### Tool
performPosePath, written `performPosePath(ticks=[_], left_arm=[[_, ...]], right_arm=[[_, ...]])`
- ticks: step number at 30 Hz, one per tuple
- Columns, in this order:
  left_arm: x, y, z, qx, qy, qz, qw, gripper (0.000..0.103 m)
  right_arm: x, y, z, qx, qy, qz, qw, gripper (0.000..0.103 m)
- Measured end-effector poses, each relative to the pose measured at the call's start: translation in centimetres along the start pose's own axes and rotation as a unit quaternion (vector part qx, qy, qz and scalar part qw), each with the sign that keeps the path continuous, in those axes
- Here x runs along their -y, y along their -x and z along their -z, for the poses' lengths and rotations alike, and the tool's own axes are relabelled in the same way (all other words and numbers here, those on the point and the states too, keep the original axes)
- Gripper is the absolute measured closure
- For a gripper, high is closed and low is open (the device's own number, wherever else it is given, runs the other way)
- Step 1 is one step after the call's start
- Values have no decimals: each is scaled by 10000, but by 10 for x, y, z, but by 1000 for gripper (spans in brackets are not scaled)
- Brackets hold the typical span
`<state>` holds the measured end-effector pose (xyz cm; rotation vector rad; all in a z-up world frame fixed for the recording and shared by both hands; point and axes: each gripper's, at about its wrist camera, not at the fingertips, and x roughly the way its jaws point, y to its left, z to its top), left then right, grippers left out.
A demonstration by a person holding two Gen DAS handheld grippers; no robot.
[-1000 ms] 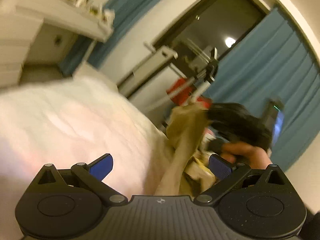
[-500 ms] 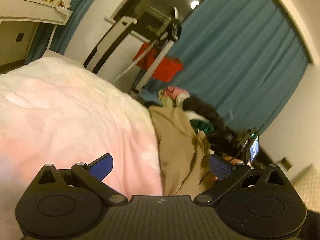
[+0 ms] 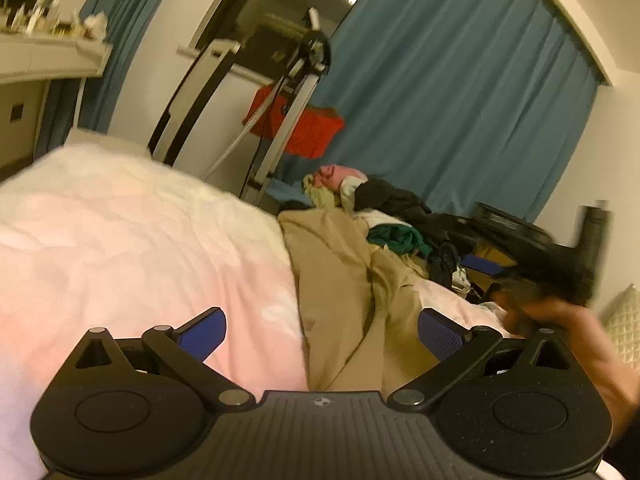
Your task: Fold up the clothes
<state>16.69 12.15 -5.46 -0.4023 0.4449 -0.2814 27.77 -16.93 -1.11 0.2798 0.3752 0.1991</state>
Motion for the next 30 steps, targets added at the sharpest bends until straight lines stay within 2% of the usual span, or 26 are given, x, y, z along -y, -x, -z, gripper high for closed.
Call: performPosePath(ticks=[4,6,9,12,15,18,23,24,27,28,29,30], left_arm=[[10,25,1,-49,-18,213,9998,0],[15,37,2,-197,-121,247,9994,0],[12,61,7,-466,-209,98,9986,0],[-4,74,12,-901,90,-4,9959,0],[-24,74,21,-1356,495,-264,9892,2],[-39,68,33,-1745,747,-615,9799,5],[-48,59,53,-2453,870,-1009,9603,27],[-50,60,56,-2535,899,-1072,9572,28],[-45,63,62,-2637,771,-1320,9524,40],[-41,64,64,-2690,648,-1439,9501,50],[-36,64,67,-2786,457,-1598,9459,64],[-31,63,69,-2848,291,-1735,9423,69]], right_arm=[[-25,90,23,171,-78,-168,9997,16],[-33,123,40,67,-23,-266,9996,16],[-38,153,66,-378,106,-346,9986,16],[-35,176,90,-732,83,-410,9964,16],[-23,184,106,-1030,-236,-350,9938,16],[-11,187,112,-1115,-548,-333,9917,16],[4,192,113,-1034,-981,-295,9894,16],[6,193,114,-1030,-1036,-288,9889,16],[13,193,117,-1074,-1199,-325,9864,16],[15,191,117,-1108,-1238,-328,9856,16],[16,190,118,-1143,-1271,-323,9847,16],[17,189,119,-1170,-1282,-303,9844,16]])
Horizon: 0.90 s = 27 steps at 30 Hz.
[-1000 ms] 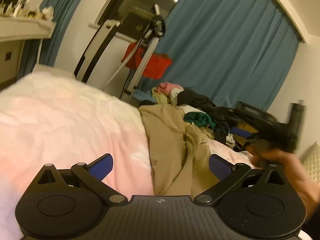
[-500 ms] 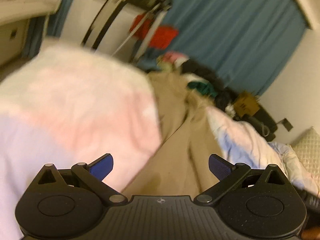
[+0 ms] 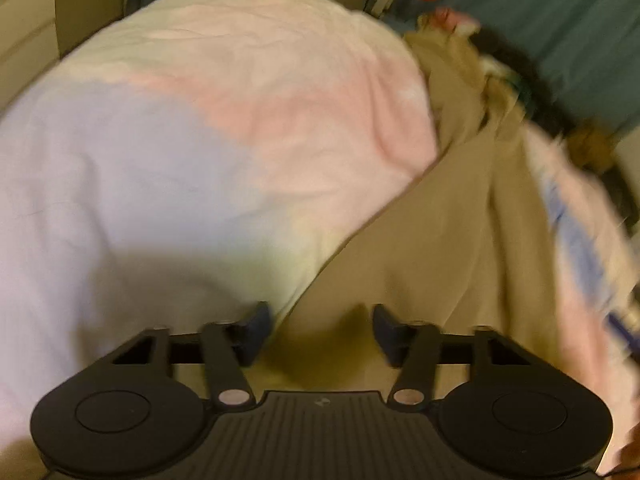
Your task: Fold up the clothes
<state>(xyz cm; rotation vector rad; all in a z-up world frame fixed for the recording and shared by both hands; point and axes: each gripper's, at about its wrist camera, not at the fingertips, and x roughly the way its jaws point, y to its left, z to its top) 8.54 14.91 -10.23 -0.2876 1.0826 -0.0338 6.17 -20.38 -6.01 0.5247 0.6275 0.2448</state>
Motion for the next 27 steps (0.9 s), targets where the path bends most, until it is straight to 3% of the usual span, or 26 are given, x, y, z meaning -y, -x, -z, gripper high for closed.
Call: performPosePath(ticks=[2,4,8,10,14,17,18,21,27], left_arm=[[3,4,6,12,-183,-159,9997,86],[9,13,10,117,-425,-234,9988,94],[31,45,29,704,-1166,-398,9899,94],[50,65,45,1168,-1723,-471,9770,95],[88,97,87,1960,-2906,-527,9351,95],[114,101,116,2086,-3625,-346,9077,96],[120,97,123,2014,-3759,-255,9041,96],[136,82,137,1732,-4012,7,8995,96],[154,39,141,1146,-4017,289,9081,96]], right_arm=[[2,-2,1,-37,-4,60,10000,16],[3,-1,1,-32,-13,67,10000,16],[6,7,0,52,-141,-34,9999,16],[8,11,-1,120,-224,-68,9997,16],[10,17,-5,250,-298,-100,9992,16],[11,20,-7,312,-339,-115,9989,16],[11,21,-8,326,-345,-114,9988,16],[13,23,-9,376,-367,-93,9986,16],[19,27,-12,470,-406,-54,9981,16]])
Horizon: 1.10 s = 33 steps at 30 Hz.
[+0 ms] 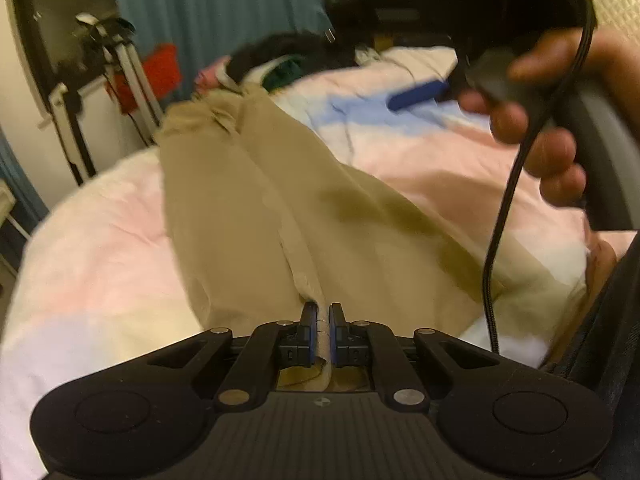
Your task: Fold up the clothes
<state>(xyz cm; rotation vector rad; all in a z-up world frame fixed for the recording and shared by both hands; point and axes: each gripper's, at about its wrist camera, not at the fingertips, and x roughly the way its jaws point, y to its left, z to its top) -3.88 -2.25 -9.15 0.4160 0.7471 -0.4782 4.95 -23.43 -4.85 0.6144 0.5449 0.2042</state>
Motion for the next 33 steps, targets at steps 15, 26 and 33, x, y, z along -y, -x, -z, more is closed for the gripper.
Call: performPosePath(ticks=[15,26,33], left_arm=[[-23,-5,-12,97,1009,346,9942,25],[-78,-2,-71,1339,1671,-475,9757,11],[-99,-26,-45,1221,2275,-256,9658,11]], right_arm=[[0,13,-8,365,231,195,9989,16],[17,16,-11,845,175,508,9950,16],[3,-17,-6,608,689,571,9941,41]])
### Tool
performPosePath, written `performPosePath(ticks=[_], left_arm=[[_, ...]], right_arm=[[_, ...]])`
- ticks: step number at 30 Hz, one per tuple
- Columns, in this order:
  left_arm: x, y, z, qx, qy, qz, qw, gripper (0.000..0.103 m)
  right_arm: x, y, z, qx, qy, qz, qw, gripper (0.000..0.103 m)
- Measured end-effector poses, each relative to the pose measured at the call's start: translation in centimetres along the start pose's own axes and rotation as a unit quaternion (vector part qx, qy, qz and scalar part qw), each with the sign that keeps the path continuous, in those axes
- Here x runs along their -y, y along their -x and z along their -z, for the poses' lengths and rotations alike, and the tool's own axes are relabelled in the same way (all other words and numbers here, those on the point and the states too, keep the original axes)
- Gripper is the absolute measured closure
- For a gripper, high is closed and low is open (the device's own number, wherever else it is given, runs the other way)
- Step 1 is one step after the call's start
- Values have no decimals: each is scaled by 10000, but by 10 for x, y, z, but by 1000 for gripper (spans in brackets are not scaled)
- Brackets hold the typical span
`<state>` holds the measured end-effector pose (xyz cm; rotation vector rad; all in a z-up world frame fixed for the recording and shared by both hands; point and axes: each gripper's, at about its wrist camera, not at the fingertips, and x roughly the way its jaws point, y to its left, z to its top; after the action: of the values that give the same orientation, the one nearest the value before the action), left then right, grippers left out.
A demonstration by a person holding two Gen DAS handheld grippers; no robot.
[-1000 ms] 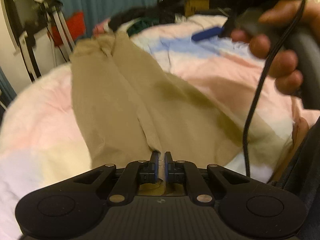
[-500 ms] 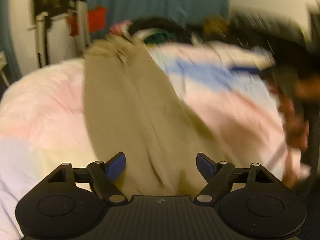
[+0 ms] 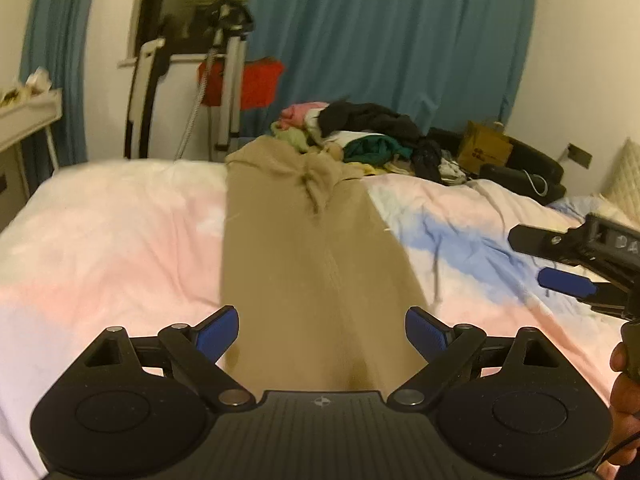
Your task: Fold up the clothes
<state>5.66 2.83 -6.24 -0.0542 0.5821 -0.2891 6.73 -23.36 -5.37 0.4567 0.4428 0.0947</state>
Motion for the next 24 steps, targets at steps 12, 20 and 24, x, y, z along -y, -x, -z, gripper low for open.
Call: performPosePath(ticks=[12,20,24], left_arm=[[-77,-42,-14,123,1073,-718,9916,9],[-115,-77,-9,-128,1415,-633,9878,9],[-117,-84,-9,-161,1385,-537,9888,9]], right_arm=[[-98,-231,-56,-600,1730,152,9830,74],[-112,-338,-43,-614,3039,1133,9440,77],[-76,-338,-39,-435,2681,1695,9474,77]])
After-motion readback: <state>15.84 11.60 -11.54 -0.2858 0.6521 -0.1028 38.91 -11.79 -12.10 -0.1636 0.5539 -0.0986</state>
